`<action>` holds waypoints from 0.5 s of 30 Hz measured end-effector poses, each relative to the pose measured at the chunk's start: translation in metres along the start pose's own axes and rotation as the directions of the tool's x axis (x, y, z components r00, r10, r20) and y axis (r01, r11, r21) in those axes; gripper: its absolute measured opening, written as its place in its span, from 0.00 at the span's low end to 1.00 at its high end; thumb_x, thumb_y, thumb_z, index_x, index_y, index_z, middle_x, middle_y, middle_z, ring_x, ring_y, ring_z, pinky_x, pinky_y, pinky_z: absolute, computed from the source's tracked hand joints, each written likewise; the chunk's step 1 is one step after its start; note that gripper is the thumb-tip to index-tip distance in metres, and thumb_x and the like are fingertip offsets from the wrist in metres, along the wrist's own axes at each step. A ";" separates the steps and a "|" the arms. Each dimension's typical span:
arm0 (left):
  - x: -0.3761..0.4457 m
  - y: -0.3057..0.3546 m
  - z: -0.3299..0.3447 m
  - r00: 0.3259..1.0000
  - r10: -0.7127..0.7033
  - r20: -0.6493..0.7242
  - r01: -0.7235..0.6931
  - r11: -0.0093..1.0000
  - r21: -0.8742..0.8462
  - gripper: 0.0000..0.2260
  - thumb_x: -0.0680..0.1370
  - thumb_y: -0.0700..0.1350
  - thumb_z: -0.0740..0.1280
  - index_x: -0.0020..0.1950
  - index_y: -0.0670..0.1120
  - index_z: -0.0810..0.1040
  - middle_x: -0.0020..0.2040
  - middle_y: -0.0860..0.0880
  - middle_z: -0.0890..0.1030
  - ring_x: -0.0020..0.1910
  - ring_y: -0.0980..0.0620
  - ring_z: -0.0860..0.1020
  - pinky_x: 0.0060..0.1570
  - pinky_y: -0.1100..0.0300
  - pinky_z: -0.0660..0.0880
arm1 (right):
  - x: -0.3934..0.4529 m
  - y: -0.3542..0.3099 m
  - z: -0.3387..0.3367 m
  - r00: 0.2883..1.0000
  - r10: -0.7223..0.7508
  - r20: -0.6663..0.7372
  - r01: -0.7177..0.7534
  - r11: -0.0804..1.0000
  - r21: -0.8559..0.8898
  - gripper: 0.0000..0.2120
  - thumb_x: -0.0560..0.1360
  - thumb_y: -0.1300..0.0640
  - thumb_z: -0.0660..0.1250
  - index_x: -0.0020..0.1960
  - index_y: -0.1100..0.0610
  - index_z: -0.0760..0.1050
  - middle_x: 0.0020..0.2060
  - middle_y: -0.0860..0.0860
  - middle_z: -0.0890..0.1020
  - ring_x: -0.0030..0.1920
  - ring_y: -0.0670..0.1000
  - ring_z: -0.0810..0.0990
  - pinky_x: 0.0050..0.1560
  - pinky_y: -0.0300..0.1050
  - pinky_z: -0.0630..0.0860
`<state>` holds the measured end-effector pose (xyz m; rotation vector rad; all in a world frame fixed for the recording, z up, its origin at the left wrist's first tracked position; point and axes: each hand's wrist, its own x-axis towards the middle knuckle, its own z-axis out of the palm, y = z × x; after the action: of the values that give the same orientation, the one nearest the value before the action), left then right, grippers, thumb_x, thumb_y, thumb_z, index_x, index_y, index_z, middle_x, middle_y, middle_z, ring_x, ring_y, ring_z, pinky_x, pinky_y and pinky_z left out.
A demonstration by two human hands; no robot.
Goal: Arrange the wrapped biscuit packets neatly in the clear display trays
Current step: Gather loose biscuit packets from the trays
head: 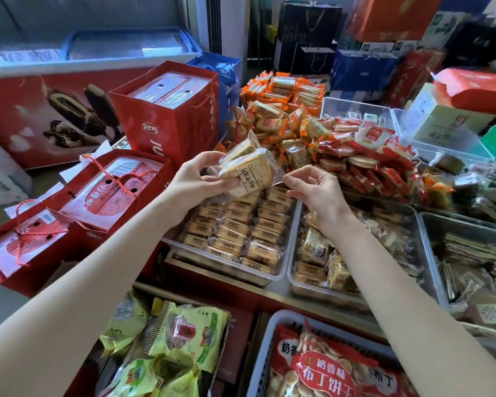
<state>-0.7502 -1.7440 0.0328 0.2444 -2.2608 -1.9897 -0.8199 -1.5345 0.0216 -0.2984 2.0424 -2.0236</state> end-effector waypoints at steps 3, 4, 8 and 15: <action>-0.002 -0.007 -0.001 1.000 -0.019 0.021 0.019 1.000 0.017 0.25 0.70 0.38 0.73 0.65 0.44 0.72 0.53 0.44 0.82 0.49 0.52 0.82 0.43 0.65 0.78 | -0.003 0.005 0.000 1.000 -0.012 0.023 0.011 0.999 0.037 0.07 0.73 0.63 0.70 0.37 0.55 0.77 0.34 0.44 0.80 0.41 0.43 0.78 0.46 0.38 0.76; -0.002 -0.009 -0.002 1.000 -0.022 0.016 0.021 0.999 0.039 0.25 0.69 0.39 0.74 0.65 0.45 0.72 0.53 0.44 0.82 0.50 0.51 0.82 0.46 0.63 0.78 | -0.004 0.006 0.001 0.999 -0.008 0.033 0.008 1.000 -0.007 0.06 0.73 0.62 0.70 0.39 0.54 0.77 0.36 0.45 0.81 0.44 0.45 0.78 0.48 0.39 0.76; 0.001 -0.010 -0.007 1.000 0.010 -0.013 -0.008 0.987 0.163 0.25 0.68 0.40 0.76 0.63 0.47 0.73 0.55 0.49 0.79 0.48 0.52 0.81 0.46 0.67 0.77 | -0.002 0.003 0.002 0.995 -0.058 0.077 0.070 0.984 -0.162 0.06 0.74 0.60 0.70 0.48 0.51 0.79 0.48 0.48 0.82 0.51 0.48 0.79 0.49 0.39 0.77; 0.003 -0.002 -0.009 0.992 0.123 0.034 -0.127 0.915 0.383 0.28 0.65 0.41 0.78 0.63 0.49 0.72 0.58 0.51 0.75 0.44 0.59 0.77 0.47 0.67 0.76 | 0.005 -0.008 0.016 0.954 -0.260 0.150 0.297 0.884 -0.362 0.04 0.71 0.61 0.73 0.45 0.55 0.81 0.38 0.49 0.83 0.37 0.49 0.80 0.40 0.37 0.77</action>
<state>-0.7512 -1.7539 0.0321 0.1200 -2.5851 -1.4738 -0.8193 -1.5517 0.0294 -0.7926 2.4367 -1.6909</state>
